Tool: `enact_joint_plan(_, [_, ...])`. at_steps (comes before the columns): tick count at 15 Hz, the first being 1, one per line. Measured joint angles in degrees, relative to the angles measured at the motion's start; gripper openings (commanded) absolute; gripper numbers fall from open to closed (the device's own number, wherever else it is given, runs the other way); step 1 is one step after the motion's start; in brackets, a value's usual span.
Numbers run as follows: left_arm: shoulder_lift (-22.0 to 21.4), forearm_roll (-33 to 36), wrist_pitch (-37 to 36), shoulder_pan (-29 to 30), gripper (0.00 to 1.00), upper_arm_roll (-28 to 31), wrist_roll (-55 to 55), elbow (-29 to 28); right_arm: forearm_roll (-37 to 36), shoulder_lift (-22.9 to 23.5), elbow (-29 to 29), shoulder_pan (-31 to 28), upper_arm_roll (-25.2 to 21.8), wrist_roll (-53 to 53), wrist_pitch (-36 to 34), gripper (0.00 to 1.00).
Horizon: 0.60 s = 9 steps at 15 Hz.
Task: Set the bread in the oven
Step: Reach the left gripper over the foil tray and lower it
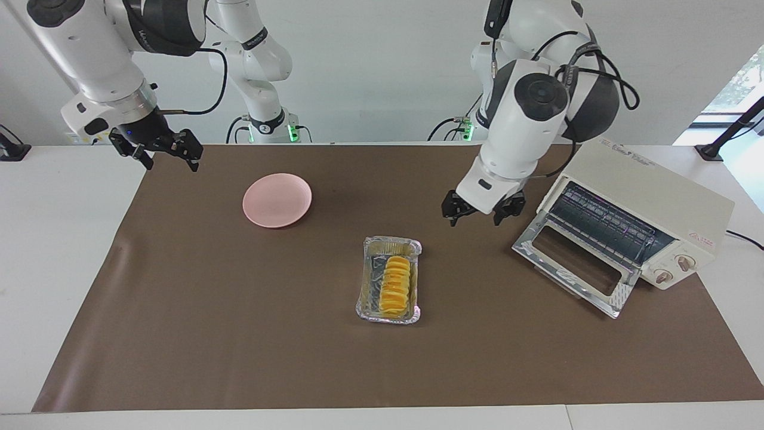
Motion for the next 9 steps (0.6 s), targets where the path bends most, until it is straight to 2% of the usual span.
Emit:
enact_joint_plan(3, [6.5, -0.2, 6.5, -6.3, 1.0, 0.7, -7.4, 2.3, 0.0, 0.0, 0.0, 0.0, 0.0, 0.0, 0.0, 1.0])
enact_joint_plan(4, [11.7, -0.2, 9.0, -9.2, 1.0, 1.1, -10.3, 5.9, 0.0, 0.0, 0.0, 0.0, 0.0, 0.0, 0.0, 1.0])
enact_joint_plan(6, [13.5, -0.2, 10.2, -10.5, 1.0, 1.2, -12.2, 7.8, 0.0, 0.0, 0.0, 0.0, 0.0, 0.0, 0.0, 1.0])
enact_joint_plan(9, [13.5, -0.2, 13.7, -11.0, 1.0, 1.2, -12.9, 8.5, 0.0, 0.0, 0.0, 0.0, 0.0, 0.0, 0.0, 1.0])
